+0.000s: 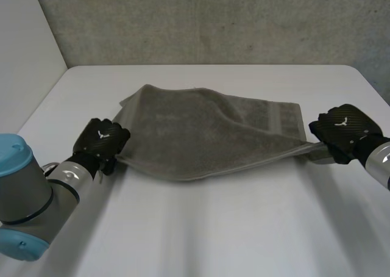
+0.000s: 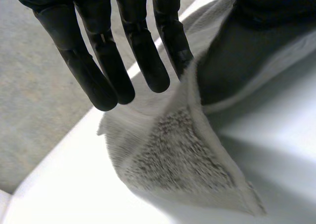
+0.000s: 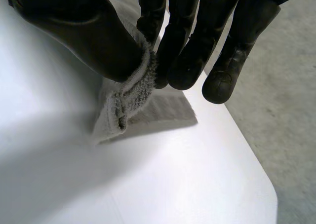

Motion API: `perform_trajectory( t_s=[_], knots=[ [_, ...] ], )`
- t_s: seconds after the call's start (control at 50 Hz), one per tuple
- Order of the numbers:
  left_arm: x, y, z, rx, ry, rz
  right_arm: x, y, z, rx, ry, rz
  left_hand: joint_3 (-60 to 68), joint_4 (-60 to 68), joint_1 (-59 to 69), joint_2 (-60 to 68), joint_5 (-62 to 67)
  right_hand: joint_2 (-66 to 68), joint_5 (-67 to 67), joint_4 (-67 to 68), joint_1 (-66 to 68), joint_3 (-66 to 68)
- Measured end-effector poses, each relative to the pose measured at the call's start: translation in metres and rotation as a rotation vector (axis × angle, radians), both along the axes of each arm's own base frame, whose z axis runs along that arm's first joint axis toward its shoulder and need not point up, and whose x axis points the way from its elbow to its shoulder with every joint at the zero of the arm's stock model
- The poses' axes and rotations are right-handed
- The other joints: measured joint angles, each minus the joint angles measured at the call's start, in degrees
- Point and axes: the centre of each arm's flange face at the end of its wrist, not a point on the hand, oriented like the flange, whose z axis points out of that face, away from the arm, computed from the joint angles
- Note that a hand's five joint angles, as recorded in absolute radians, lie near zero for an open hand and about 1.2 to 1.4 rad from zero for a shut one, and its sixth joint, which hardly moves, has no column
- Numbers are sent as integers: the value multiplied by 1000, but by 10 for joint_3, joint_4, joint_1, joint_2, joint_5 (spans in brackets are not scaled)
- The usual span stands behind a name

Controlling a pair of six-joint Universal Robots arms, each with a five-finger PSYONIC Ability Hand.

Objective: Fold the towel.

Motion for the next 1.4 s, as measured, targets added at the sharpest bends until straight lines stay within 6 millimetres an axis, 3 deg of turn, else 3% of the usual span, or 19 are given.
perform_trajectory(
  t_s=[0.2,0.58,0.7,0.82,0.88,1.0,1.12,1.22,1.32,1.4],
  knots=[
    [7,-14,1,-80,6,102,-14,-7,5,-3,-28,-55,-215,-208,-211,-211,-221,0,0,0,0,0],
    [17,-3,-10,-46,-108,118,-17,-10,6,-5,-32,-72,-218,-210,-216,-215,-222,0,0,0,0,0],
    [20,7,-2,-33,-132,116,-17,-10,6,-6,-31,-73,-135,-133,-133,-132,-142,0,0,0,0,0],
    [24,14,7,-21,-133,118,-17,-10,6,-6,-31,-74,54,57,55,56,46,0,0,0,0,0],
    [26,15,11,-25,-130,124,-17,-10,7,-10,-31,-74,96,93,87,93,86,0,0,0,0,0],
    [34,2,37,-106,-97,166,-16,-8,25,-60,-45,-73,173,164,124,157,142,0,0,0,0,0],
    [41,-9,89,-261,-18,203,-16,-3,68,-172,-104,-77,174,164,124,157,142,0,0,0,0,0],
    [42,-5,124,-348,61,207,-18,6,101,-229,-147,-80,174,164,125,157,142,0,0,0,0,0],
    [42,4,140,-368,101,201,-22,13,119,-219,-158,-79,174,164,125,161,146,3,0,0,0,0],
    [41,8,141,-353,105,185,-25,14,123,-193,-156,-69,174,164,125,162,146,4,0,0,0,0]
  ],
)
